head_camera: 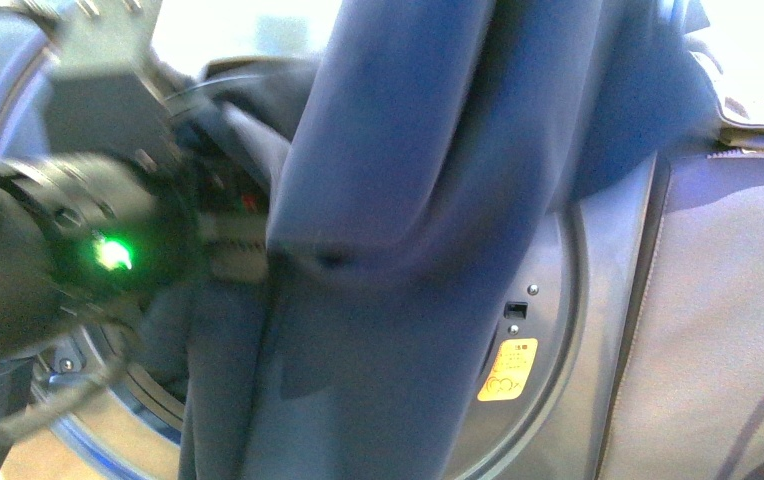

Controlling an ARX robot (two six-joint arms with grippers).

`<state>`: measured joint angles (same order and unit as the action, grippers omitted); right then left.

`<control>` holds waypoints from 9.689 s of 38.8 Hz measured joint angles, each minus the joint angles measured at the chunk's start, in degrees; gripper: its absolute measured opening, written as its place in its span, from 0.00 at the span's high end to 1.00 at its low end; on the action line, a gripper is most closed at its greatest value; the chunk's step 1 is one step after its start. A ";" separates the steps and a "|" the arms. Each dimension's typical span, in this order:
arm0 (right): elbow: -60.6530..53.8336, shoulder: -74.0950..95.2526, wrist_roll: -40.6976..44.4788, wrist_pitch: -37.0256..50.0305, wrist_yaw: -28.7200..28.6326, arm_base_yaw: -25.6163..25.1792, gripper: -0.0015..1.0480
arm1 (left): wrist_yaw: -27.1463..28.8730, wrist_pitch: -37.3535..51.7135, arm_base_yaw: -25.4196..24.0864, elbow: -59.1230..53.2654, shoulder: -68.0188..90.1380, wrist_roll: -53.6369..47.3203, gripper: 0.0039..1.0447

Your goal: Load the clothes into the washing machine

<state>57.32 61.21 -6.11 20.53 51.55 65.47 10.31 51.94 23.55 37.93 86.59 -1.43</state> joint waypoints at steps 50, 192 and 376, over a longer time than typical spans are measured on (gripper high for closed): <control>-43.39 -50.07 6.03 -23.45 -39.17 -52.37 0.98 | 0.74 6.99 -1.42 0.90 10.78 -0.24 0.94; -57.02 -60.96 6.03 -20.74 -51.41 -65.31 0.98 | 6.38 -28.46 -13.51 105.61 75.47 -11.26 0.05; -57.02 -60.96 6.10 -20.74 -51.41 -65.33 0.32 | -10.29 -51.91 -23.43 -37.48 -86.36 1.53 0.39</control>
<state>0.30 0.25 -0.01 -0.21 0.14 0.14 0.01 0.03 0.12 0.45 0.23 0.10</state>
